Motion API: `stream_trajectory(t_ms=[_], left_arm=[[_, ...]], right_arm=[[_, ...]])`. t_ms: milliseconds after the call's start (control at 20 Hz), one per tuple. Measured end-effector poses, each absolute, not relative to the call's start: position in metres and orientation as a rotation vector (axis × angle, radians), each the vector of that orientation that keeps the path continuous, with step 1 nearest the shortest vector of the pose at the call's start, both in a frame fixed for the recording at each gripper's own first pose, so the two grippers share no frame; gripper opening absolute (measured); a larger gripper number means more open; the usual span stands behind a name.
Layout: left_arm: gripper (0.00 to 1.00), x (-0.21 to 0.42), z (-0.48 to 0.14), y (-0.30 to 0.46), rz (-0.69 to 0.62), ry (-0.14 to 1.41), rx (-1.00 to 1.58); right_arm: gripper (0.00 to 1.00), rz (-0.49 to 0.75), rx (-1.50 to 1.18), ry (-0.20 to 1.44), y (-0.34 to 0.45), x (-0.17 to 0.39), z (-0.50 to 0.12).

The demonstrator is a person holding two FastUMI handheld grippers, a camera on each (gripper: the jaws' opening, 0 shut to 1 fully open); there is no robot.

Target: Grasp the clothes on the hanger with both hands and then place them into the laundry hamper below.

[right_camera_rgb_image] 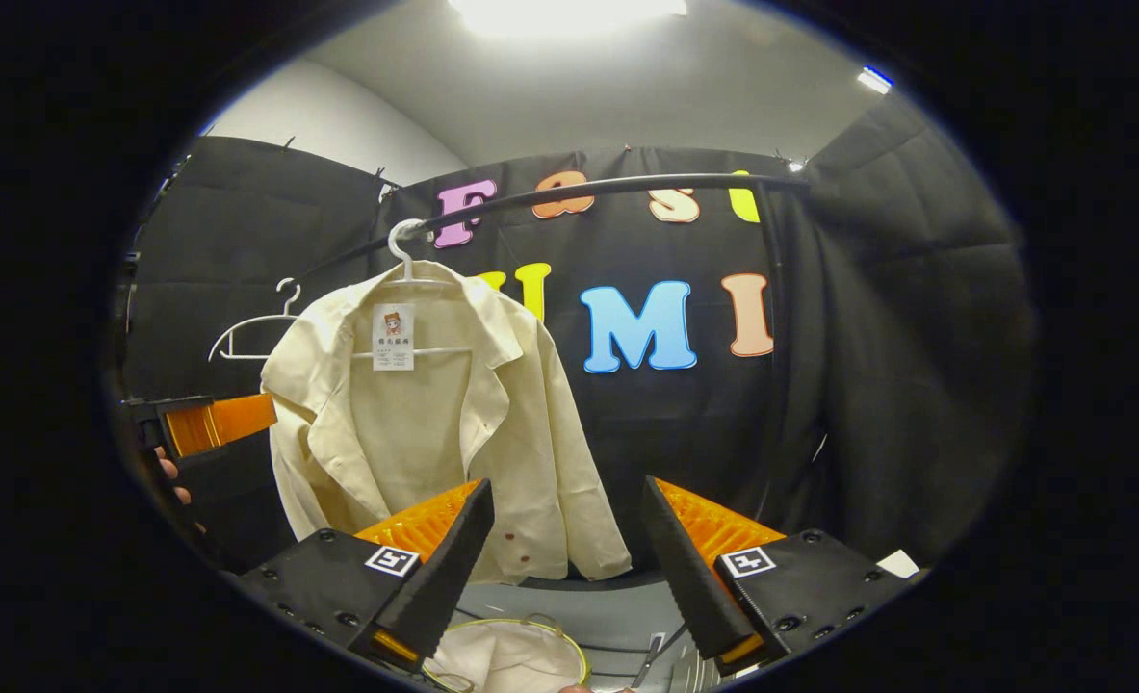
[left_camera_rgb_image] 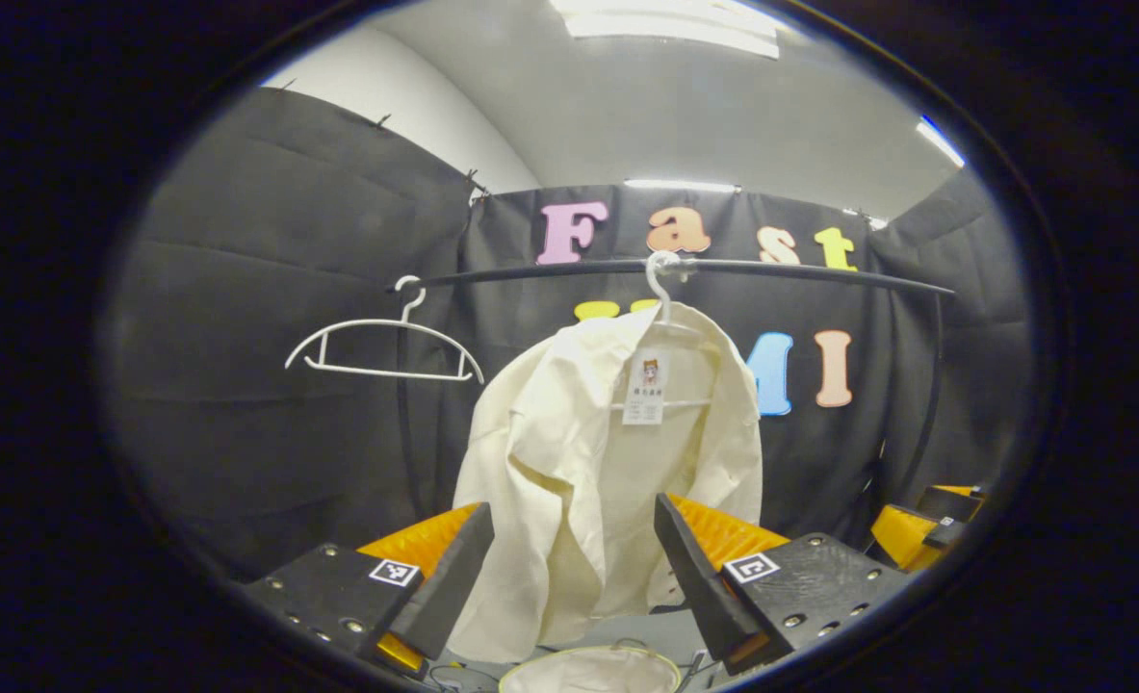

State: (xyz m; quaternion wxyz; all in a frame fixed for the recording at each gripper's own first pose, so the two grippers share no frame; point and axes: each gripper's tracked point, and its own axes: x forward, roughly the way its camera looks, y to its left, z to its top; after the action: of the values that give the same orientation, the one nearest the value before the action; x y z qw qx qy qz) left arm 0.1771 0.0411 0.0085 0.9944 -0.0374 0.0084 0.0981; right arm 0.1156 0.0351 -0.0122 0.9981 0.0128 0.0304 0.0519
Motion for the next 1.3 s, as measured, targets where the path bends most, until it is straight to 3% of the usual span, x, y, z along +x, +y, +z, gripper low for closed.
stream_trajectory(t_ms=[650, 1300], left_arm=[[0.98, 0.29, -0.016, 0.063, 0.345, 0.097, -0.109], [1.0, 0.338, -0.014, 0.083, 0.517, 0.117, -0.178]], right_arm=[[0.98, 0.178, 0.039, 0.16, 0.035, 0.171, -0.046], [0.96, 0.247, 0.045, 0.229, 0.037, 0.221, -0.074]])
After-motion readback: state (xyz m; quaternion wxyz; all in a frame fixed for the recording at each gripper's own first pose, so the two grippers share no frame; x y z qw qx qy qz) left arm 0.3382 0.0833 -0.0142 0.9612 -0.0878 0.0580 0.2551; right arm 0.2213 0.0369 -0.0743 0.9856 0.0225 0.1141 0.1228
